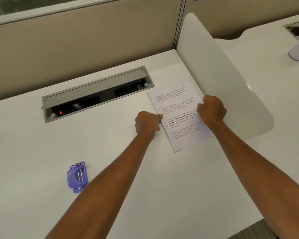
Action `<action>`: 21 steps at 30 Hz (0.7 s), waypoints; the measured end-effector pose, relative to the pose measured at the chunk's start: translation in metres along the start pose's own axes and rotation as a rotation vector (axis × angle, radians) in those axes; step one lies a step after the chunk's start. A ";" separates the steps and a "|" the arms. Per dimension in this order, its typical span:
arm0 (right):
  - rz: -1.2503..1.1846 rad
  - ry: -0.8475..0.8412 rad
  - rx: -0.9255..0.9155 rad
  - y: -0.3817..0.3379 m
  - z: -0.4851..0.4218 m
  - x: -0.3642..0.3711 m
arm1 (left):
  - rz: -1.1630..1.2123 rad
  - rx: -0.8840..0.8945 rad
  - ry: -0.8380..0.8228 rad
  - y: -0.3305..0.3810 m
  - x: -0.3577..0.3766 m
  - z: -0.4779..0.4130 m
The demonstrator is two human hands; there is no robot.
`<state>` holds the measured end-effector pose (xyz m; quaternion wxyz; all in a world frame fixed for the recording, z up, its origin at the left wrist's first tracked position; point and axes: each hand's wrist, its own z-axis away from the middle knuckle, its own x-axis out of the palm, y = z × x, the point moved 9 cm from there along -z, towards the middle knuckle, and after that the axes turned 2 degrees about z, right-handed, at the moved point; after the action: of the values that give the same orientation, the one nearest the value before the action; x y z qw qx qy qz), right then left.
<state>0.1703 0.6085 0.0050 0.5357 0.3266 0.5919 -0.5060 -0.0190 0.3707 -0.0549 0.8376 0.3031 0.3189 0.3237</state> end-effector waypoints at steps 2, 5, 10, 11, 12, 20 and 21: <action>0.034 0.011 -0.015 -0.002 0.003 -0.002 | -0.049 0.042 0.029 0.004 -0.002 0.003; 0.051 0.021 -0.018 -0.003 0.009 -0.005 | -0.087 0.058 0.040 0.005 -0.006 0.010; -0.057 0.045 -0.026 -0.010 0.029 -0.015 | -0.093 0.063 0.037 -0.001 -0.021 0.021; -0.084 0.045 -0.032 -0.015 0.036 -0.017 | -0.086 0.067 0.040 -0.003 -0.028 0.024; -0.110 0.038 -0.040 -0.022 0.046 -0.019 | -0.073 0.071 0.039 -0.004 -0.035 0.027; -0.335 -0.123 -0.280 -0.115 0.173 -0.007 | -0.014 0.130 0.035 -0.029 -0.129 0.075; -0.358 -0.155 -0.304 -0.129 0.190 -0.003 | -0.020 0.137 0.055 -0.036 -0.144 0.081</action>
<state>0.1089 0.3927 0.0561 0.5243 0.0924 0.6668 -0.5215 -0.0317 0.2182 0.0180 0.8089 0.3477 0.3664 0.3008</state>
